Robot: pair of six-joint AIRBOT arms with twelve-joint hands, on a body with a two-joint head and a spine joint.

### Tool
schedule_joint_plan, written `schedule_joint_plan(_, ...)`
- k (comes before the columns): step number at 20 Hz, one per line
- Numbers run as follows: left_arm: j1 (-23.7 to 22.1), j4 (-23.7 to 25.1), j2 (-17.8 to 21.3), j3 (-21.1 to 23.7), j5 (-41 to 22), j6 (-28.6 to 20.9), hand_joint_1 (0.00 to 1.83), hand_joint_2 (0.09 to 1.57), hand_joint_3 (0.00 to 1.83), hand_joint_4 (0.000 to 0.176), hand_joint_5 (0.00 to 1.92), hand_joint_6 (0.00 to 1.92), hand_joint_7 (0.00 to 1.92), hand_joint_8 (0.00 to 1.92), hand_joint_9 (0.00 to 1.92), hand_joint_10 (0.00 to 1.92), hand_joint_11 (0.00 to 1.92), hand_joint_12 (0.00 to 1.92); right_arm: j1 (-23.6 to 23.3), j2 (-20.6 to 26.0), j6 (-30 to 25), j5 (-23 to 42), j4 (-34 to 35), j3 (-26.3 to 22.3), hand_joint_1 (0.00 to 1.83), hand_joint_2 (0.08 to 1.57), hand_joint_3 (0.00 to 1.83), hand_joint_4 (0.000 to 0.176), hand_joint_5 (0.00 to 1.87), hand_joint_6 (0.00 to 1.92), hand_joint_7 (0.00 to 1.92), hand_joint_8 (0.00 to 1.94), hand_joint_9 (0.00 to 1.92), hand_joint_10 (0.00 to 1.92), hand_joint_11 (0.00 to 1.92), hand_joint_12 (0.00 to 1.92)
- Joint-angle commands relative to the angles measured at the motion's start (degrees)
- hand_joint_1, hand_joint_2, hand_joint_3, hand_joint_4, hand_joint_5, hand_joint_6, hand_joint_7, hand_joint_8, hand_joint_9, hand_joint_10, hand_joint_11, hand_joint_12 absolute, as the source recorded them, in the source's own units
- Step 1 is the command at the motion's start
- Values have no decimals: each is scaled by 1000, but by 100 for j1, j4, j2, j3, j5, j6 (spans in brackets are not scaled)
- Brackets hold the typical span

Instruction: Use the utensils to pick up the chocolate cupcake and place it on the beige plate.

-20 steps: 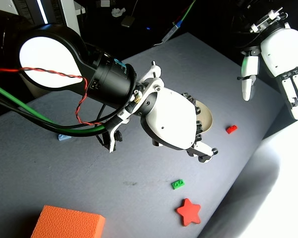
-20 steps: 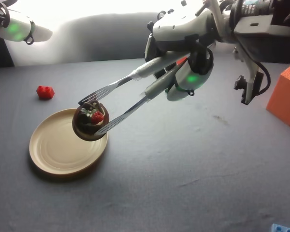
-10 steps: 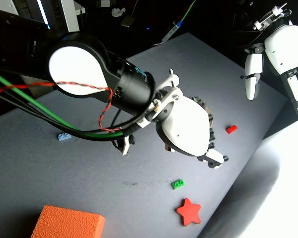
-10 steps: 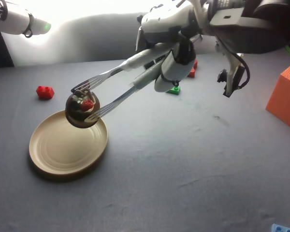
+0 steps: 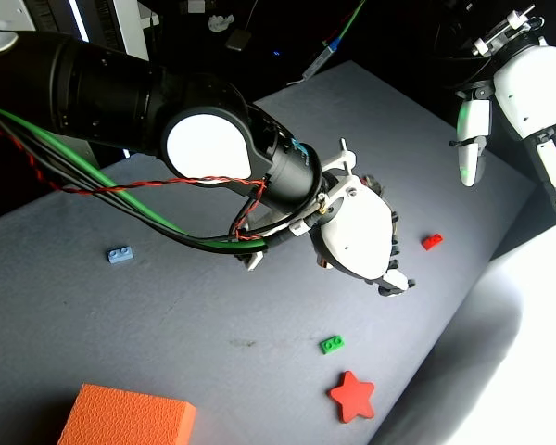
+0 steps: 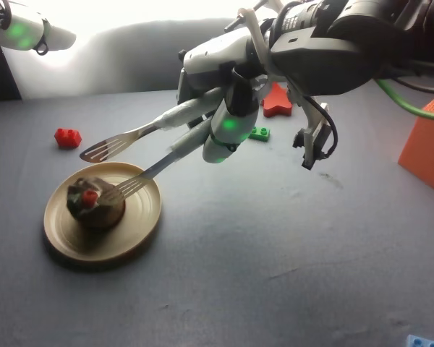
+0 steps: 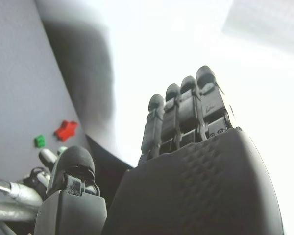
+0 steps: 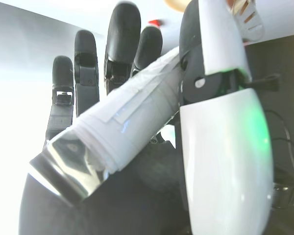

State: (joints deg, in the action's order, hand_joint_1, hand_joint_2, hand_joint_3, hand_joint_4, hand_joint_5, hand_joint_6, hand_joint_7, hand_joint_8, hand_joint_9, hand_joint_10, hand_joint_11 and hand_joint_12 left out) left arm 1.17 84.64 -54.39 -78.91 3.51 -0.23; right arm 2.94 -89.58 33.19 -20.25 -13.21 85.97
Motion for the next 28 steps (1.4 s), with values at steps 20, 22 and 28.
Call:
schedule_joint_plan(20, -34, 94, 112, 69, 102, 20, 0, 1219, 1, 0, 135, 1, 89, 1, 55, 0, 0, 112, -62, 1203, 241, 662, 131, -1168, 1248, 1158, 0, 0, 754, 1113, 1041, 1072, 614, 0, 0, 1007)
schedule_joint_plan(22, -6, 94, 132, 116, 101, 20, 0, 1218, 0, 0, 145, 5, 99, 5, 57, 1, 0, 107, 9, 1549, 385, 943, 129, -1562, 1245, 1166, 0, 0, 740, 1134, 1029, 1091, 601, 20, 0, 1039)
schedule_joint_plan(28, 35, 84, 181, 236, 77, 19, 1, 1215, 0, 0, 168, 1, 123, 1, 82, 2, 0, 172, 706, 2615, 518, 2430, 117, -2849, 1243, 1168, 0, 0, 760, 1089, 1001, 1163, 588, 3, 0, 945)
